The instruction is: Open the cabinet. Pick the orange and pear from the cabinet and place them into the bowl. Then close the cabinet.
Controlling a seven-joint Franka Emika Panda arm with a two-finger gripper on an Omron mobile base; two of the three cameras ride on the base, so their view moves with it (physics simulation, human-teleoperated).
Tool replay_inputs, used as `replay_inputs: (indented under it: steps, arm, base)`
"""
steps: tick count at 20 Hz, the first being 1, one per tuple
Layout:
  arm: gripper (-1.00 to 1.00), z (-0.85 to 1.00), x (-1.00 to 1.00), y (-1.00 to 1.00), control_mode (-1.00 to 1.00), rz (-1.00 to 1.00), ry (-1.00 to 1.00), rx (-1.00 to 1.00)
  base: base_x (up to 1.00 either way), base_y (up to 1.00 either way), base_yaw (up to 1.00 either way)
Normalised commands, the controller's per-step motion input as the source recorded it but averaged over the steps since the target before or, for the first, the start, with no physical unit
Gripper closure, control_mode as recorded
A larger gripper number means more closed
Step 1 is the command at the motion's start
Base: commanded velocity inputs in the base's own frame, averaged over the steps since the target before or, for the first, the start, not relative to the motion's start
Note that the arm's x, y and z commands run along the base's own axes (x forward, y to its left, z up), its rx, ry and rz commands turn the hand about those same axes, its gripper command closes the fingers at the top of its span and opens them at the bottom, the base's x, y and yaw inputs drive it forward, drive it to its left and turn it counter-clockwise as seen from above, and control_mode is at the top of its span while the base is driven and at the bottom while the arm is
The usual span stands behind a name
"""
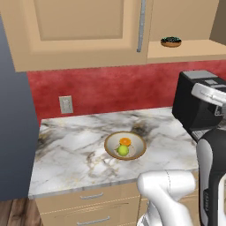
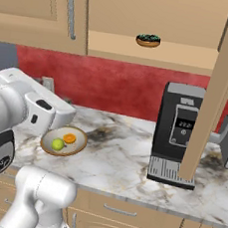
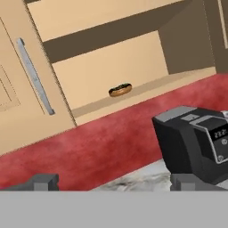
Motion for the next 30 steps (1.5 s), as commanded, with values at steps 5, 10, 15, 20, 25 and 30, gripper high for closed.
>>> replay_inputs:
  steps: [5, 10, 15, 20, 25, 30]
  arm:
    - [-1.0, 0.0, -0.02, 0.25, -1.0, -0.02, -0.01, -0.18]
    - [-1.0, 0.0, 0.0, 0.0, -1.0, 0.0, 0.0, 0.0]
    - [-1.0, 0.0, -0.09, -0.04, -1.0, 0.0, 0.0, 0.0]
    - [-1.0, 0.0, -0.2, -0.17, -1.0, 0.0, 0.0, 0.0]
    - [-1.0, 0.0, -0.31, -0.2, -1.0, 0.0, 0.0, 0.0]
    - [-1.0, 0.0, -0.38, -0.26, -1.0, 0.0, 0.0, 0.0]
  base:
    - [0.0, 0.0, 0.0]
    - [0.0, 0.0, 0.0]
    - [0.0, 0.0, 0.0]
    - [0.0, 0.0, 0.0]
    - [0.0, 0.0, 0.0]
    - [0.0, 0.0, 0.0]
